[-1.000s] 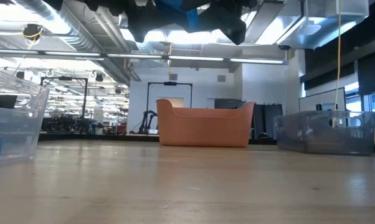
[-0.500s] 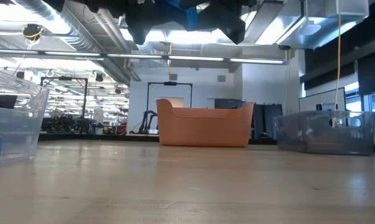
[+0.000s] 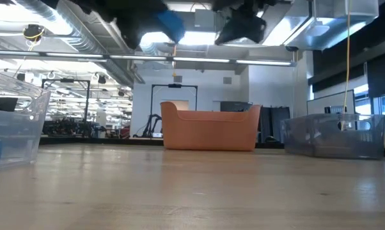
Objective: Sort & place blocks by color
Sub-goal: Put the blue 8 stud game piece into the transparent bin
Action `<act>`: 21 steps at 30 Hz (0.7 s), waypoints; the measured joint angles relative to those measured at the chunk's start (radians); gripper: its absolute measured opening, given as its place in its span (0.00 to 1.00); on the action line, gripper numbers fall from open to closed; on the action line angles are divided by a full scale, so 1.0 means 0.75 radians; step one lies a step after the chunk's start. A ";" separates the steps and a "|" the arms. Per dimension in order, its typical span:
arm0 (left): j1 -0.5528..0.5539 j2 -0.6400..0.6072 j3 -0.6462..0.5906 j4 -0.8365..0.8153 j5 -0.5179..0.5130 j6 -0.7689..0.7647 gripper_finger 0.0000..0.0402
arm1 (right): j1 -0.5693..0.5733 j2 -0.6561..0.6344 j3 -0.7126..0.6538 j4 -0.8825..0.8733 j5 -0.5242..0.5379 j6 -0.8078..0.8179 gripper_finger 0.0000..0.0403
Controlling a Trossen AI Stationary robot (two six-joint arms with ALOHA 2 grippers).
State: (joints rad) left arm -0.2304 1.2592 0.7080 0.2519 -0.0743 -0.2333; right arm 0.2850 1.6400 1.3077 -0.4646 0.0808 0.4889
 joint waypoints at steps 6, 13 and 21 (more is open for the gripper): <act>-0.001 -0.152 0.000 -0.265 -0.038 -0.010 0.32 | 0.017 -0.018 0.036 -0.336 0.003 -0.021 0.71; -0.035 -0.376 -0.033 -0.317 -0.180 -0.061 0.32 | 0.082 -0.206 -0.245 -0.225 0.018 0.229 0.71; -0.105 -0.657 -0.309 0.118 -0.330 -0.102 0.32 | 0.198 -0.458 -0.584 0.338 0.330 0.489 0.71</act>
State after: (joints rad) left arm -0.3089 0.7664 0.4762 0.3402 -0.3216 -0.3100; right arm 0.4337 1.2962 0.8698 -0.2108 0.3284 0.8560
